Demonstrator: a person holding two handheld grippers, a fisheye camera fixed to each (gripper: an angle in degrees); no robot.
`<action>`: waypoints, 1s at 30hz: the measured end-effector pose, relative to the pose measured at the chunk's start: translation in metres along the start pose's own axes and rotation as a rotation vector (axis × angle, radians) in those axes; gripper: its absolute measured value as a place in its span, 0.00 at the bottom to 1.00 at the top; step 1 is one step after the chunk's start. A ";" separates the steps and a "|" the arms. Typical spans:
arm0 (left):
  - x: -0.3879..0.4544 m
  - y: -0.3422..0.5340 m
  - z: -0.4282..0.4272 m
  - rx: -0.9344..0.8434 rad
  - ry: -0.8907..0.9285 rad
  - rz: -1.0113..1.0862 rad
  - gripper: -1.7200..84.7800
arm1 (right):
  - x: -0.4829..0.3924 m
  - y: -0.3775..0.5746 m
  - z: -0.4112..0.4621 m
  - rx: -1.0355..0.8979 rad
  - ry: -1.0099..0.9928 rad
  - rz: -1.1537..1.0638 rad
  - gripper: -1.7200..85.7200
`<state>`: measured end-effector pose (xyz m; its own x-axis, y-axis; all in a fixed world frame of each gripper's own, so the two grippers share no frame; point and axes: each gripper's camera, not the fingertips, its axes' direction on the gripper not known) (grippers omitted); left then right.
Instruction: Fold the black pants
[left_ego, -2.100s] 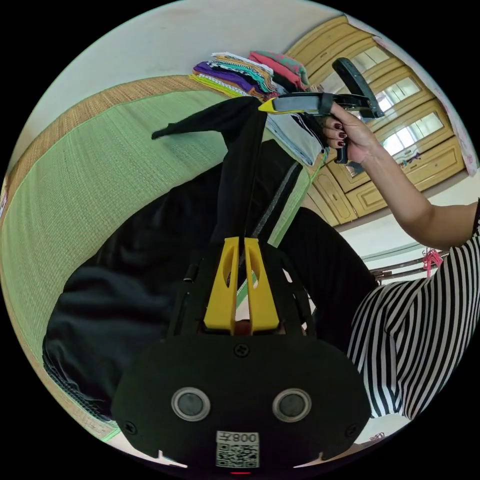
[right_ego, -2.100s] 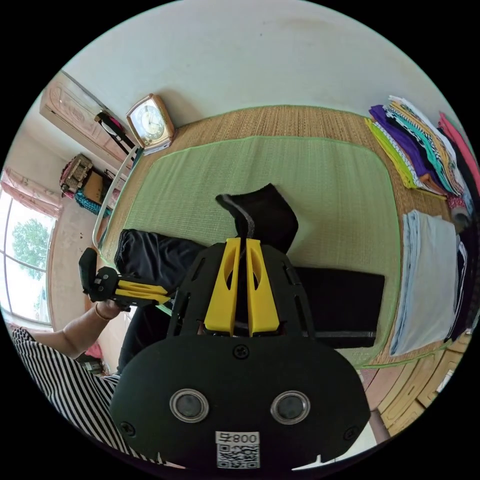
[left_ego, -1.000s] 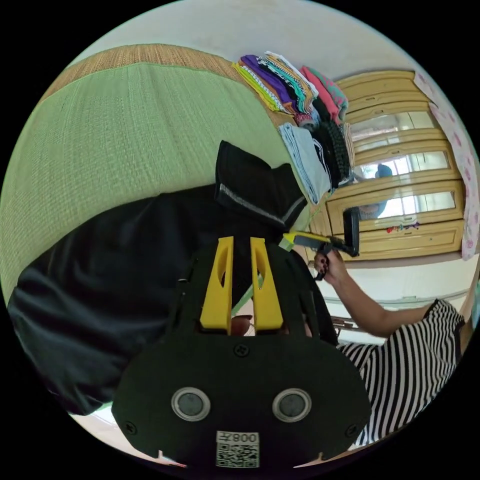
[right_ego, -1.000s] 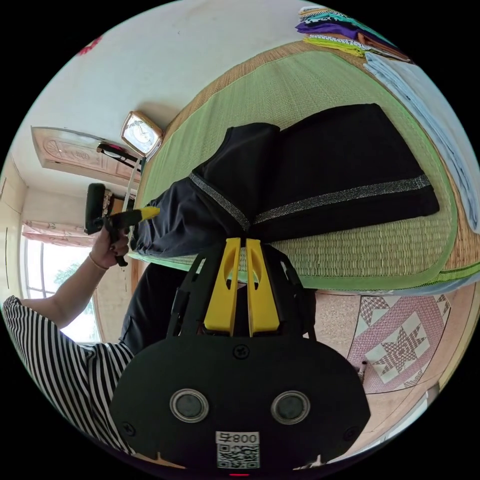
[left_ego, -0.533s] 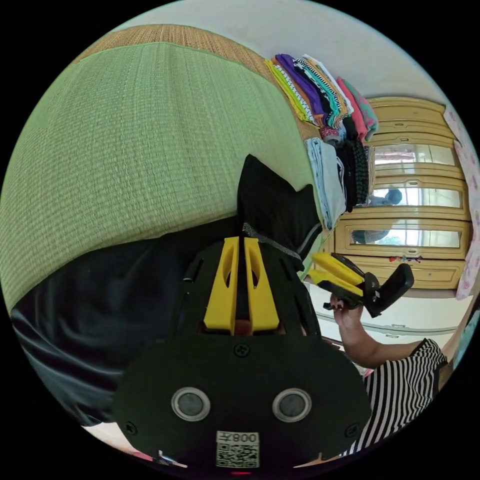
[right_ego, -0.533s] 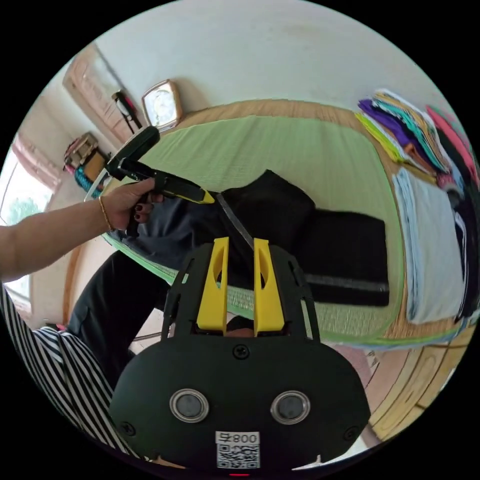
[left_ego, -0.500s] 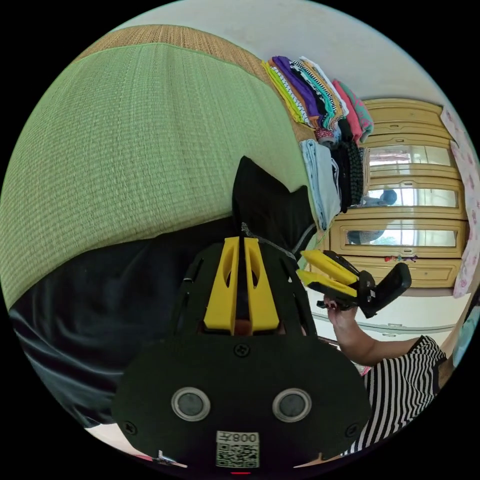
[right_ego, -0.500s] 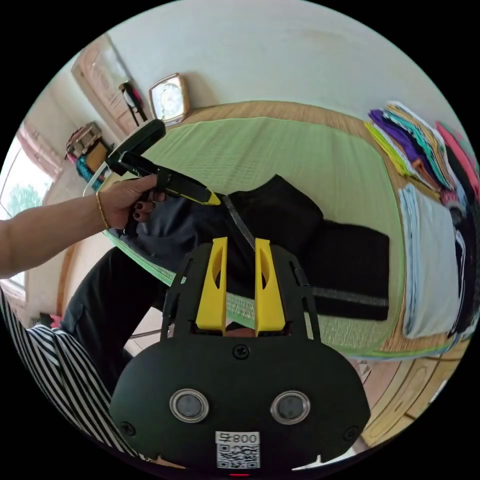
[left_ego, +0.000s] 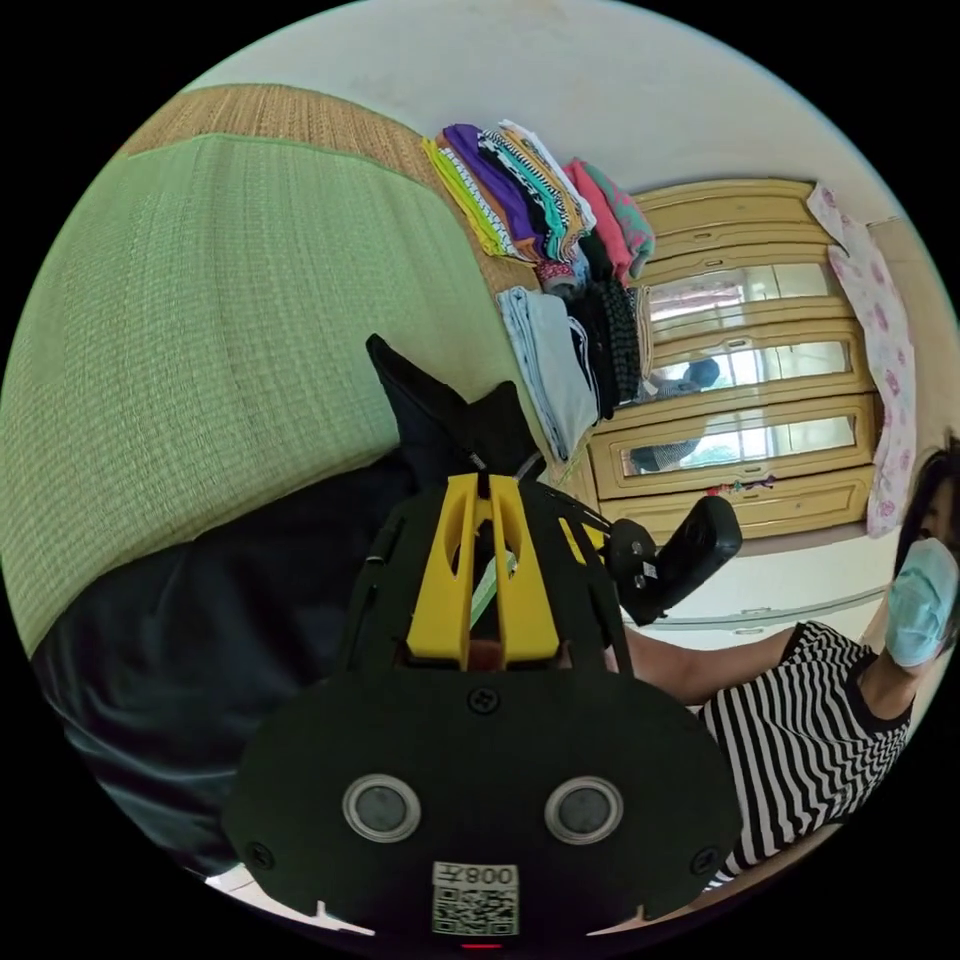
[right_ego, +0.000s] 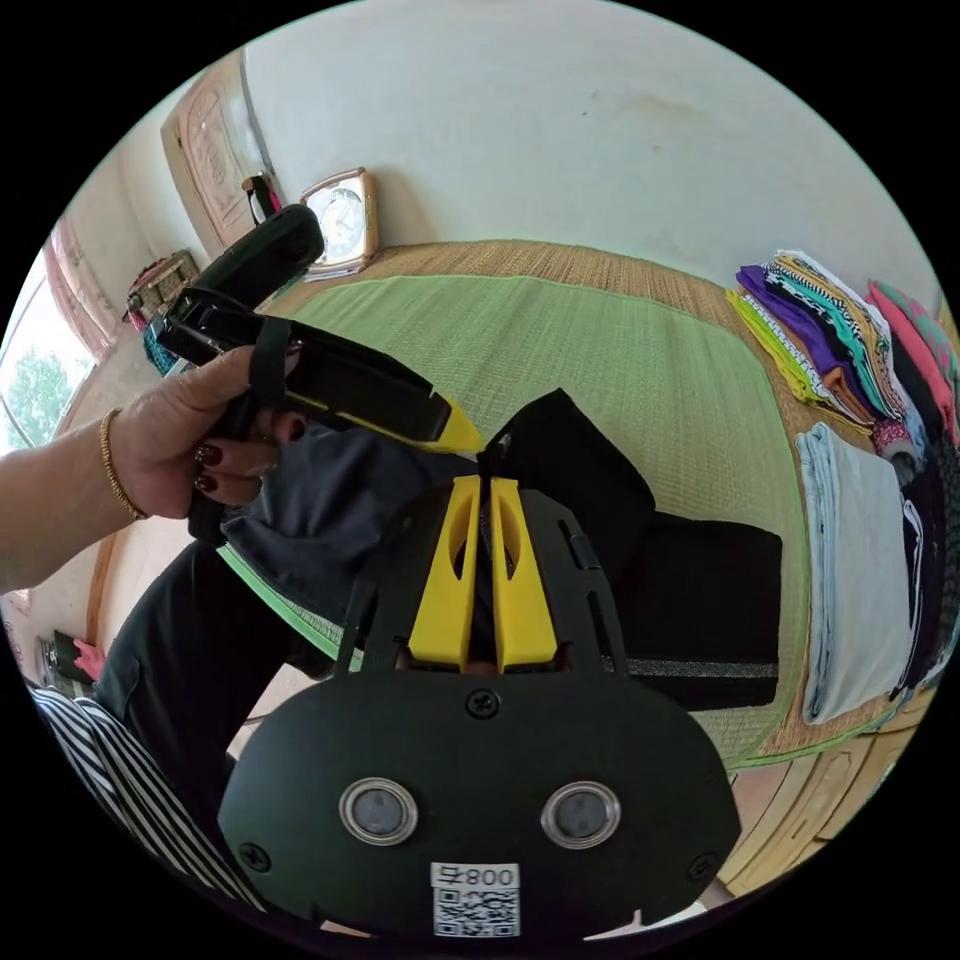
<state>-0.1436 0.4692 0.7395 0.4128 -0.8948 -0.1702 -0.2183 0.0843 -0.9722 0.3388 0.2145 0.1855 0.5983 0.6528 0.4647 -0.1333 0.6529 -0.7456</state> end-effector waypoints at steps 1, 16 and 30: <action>-0.008 -0.005 0.001 0.013 -0.010 -0.026 0.07 | 0.000 0.004 -0.005 0.009 0.000 0.009 0.04; -0.069 -0.089 0.086 -0.025 -0.040 -0.180 0.06 | 0.012 0.042 -0.060 0.044 -0.042 0.030 0.03; 0.015 -0.117 0.144 0.083 0.127 0.170 0.04 | 0.115 0.108 -0.195 0.353 -0.212 0.300 0.03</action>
<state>0.0157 0.5090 0.8272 0.2599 -0.9123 -0.3166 -0.2001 0.2698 -0.9419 0.5472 0.2851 0.0657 0.3245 0.8711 0.3687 -0.5555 0.4910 -0.6711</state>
